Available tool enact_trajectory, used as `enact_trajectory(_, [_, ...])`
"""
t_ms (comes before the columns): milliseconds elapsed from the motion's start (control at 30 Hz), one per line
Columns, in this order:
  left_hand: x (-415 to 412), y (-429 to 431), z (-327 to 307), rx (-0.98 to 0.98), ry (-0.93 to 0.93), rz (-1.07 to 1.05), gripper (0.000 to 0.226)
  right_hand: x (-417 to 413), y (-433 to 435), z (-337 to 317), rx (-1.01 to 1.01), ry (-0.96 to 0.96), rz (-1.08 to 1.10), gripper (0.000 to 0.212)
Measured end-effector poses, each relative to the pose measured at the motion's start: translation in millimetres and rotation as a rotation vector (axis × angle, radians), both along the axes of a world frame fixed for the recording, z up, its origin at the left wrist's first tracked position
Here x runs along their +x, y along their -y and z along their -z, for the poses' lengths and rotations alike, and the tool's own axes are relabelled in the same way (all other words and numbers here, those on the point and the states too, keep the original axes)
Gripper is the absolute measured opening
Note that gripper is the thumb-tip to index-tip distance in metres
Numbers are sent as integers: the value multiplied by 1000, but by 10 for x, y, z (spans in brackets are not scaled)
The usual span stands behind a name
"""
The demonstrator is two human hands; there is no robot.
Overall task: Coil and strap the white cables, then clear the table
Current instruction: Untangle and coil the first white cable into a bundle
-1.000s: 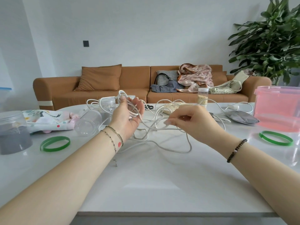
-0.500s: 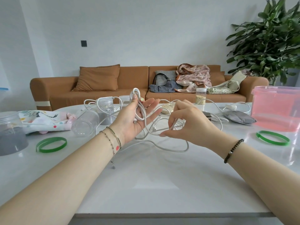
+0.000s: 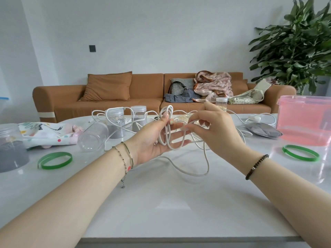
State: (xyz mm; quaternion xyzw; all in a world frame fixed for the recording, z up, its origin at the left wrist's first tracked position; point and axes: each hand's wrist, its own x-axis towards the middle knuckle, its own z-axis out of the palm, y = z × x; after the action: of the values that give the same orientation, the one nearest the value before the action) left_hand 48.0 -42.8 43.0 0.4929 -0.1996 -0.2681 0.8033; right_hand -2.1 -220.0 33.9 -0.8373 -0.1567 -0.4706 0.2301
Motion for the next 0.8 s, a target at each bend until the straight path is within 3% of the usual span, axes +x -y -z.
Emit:
enact_trajectory(267, [-15, 29, 56, 136, 69, 122, 34, 4, -42, 25, -13, 44, -34, 17])
enact_trajectory(433, [-21, 9, 66, 258, 83, 250, 33, 6, -22, 19, -2, 72, 3, 38])
enact_trajectory(567, [-19, 13, 84, 341, 134, 296, 36, 42, -5, 44, -20, 56, 21, 32])
enact_trajectory(800, [33, 15, 106, 311, 69, 264, 37, 46, -6, 43, -41, 37, -27, 13])
